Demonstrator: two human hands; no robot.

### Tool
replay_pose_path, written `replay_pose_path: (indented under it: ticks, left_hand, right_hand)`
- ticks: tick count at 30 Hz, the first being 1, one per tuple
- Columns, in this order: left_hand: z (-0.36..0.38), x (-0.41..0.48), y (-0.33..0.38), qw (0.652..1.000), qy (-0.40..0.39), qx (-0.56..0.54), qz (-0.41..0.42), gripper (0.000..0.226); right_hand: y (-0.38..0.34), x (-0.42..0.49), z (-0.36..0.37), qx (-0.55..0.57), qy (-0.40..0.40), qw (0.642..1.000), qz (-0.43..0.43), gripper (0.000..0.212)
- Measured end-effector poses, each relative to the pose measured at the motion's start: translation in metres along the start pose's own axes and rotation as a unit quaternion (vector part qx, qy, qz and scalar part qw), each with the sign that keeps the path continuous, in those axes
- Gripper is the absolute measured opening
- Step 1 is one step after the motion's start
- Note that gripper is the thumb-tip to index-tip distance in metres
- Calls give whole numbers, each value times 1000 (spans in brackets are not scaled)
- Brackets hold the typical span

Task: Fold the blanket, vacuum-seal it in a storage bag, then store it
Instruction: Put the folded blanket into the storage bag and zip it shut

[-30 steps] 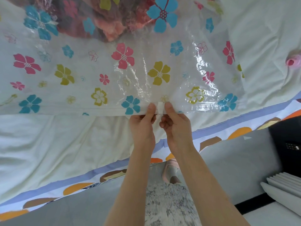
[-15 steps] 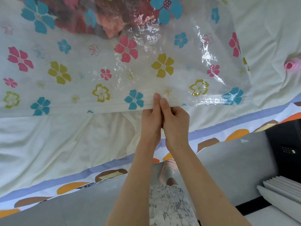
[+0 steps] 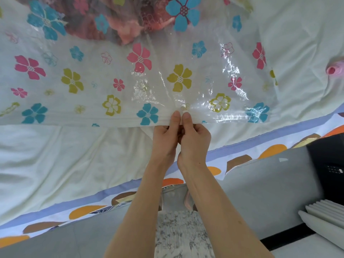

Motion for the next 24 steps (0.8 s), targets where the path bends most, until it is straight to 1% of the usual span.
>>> replay_pose_path:
  ticks: [5,15,17,20,21,24]
  left_hand:
    - [-1,3,-4,1000,2,-26,-3,26]
    - [-3,10,-7,997,-7,-73,13,15]
    - [-5,10,-6,998,-8,-61,22,14]
    - [-9,10,-5,999,1,-19,26,17]
    - [-10,10,-6,1000,8,-7,27,18]
    - [-11,10,-7,999,25,-6,33,15]
  right_hand:
    - [2,4,-1,24,5,999,23,50]
    - [-5,21,-18,91,30,994,45,42]
    - [-2,22,-18,99,19,993,63,37]
    - [2,22,-19,117,-22,987,112,21]
    - [1,24,-21,126,-33,984,124,18]
    - [-5,33,-30,155,-38,981,113,15]
Point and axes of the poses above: each hand's wrist, its own x-axis towards the middle knuckle, its own z-axis out of the palm, y = z × x, the point moved 8 cm from there along x, towards the middle knuckle, and after that the axes turned 3 degrees about x, right-handed, at the moved point
